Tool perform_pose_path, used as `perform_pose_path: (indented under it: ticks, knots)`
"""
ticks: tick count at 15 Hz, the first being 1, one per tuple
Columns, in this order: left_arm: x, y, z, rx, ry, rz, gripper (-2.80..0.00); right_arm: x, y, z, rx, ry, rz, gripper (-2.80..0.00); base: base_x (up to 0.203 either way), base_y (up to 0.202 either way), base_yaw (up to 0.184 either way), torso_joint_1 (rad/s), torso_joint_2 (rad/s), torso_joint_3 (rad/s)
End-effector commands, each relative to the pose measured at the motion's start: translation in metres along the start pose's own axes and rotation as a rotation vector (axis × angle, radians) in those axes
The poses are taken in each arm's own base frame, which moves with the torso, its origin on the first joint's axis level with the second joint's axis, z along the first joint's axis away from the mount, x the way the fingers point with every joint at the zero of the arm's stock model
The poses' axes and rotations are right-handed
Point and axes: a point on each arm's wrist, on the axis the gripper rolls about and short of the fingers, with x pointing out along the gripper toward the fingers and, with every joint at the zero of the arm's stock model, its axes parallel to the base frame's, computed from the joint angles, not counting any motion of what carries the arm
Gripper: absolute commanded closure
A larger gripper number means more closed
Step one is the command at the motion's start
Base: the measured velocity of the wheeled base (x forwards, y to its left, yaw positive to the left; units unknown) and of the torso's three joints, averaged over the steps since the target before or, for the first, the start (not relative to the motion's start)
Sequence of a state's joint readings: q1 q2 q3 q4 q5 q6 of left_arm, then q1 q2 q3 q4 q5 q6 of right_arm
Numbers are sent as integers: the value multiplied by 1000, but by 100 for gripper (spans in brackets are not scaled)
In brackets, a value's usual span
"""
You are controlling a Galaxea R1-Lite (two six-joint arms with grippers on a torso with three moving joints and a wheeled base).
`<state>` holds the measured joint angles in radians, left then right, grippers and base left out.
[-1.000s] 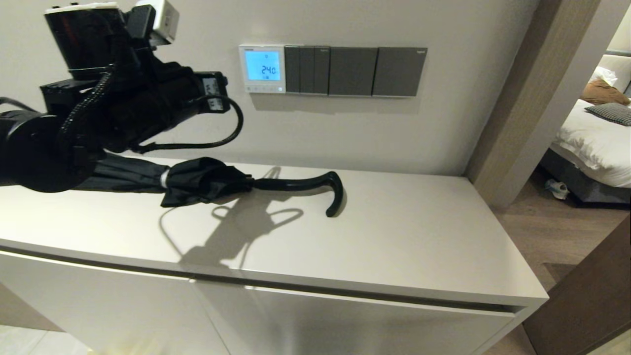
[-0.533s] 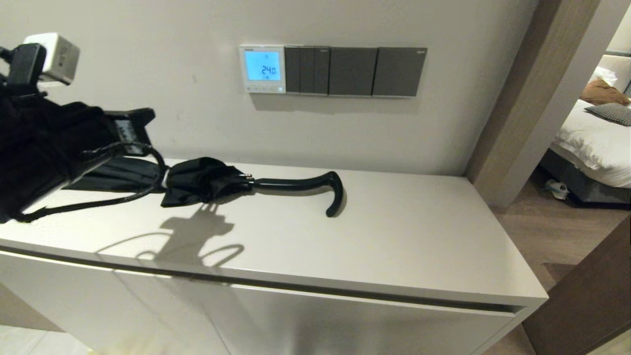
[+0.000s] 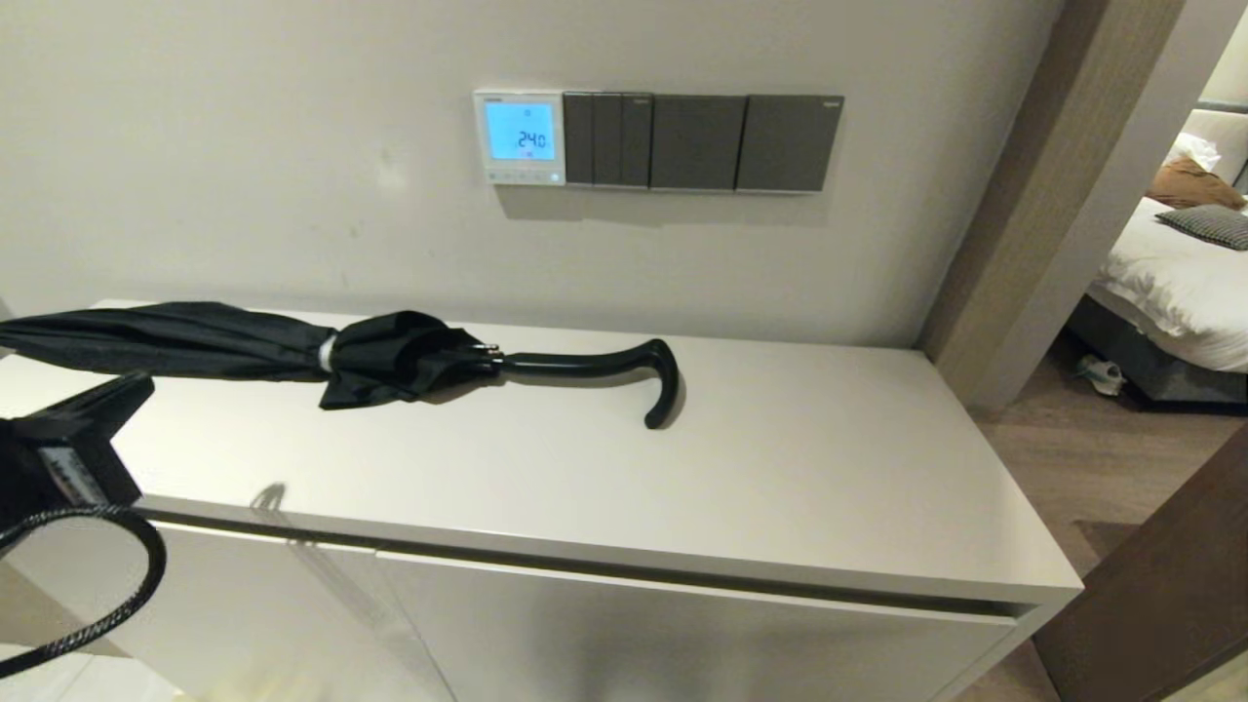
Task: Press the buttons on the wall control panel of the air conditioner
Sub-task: Turn off the central air conditioner
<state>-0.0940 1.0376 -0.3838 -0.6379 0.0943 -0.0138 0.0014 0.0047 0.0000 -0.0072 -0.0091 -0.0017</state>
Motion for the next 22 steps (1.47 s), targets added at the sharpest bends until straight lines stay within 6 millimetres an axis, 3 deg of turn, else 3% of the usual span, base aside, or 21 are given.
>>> perform_pose_path:
  ticks: [1, 7, 11, 19, 22]
  knots:
    - [-22, 6, -12, -7, -15, 30, 0, 0, 0, -1, -1, 3, 2, 0, 0, 0, 0, 0, 0, 0]
    - [-56, 10, -49, -6, 36, 74, 0, 0, 0, -1, -1, 3, 2, 0, 0, 0, 0, 0, 0, 0]
    - [-65, 12, -63, -15, 77, 146, 0, 0, 0, -1, 0, 3, 2, 0, 0, 0, 0, 0, 0, 0]
    - [-121, 17, -94, -8, 112, 194, 0, 0, 0, -1, 0, 3, 2, 0, 0, 0, 0, 0, 0, 0]
    - [-128, 17, -108, 0, 150, 195, 0, 0, 0, -1, 0, 3, 0, 0, 0, 0, 0, 0, 0, 0]
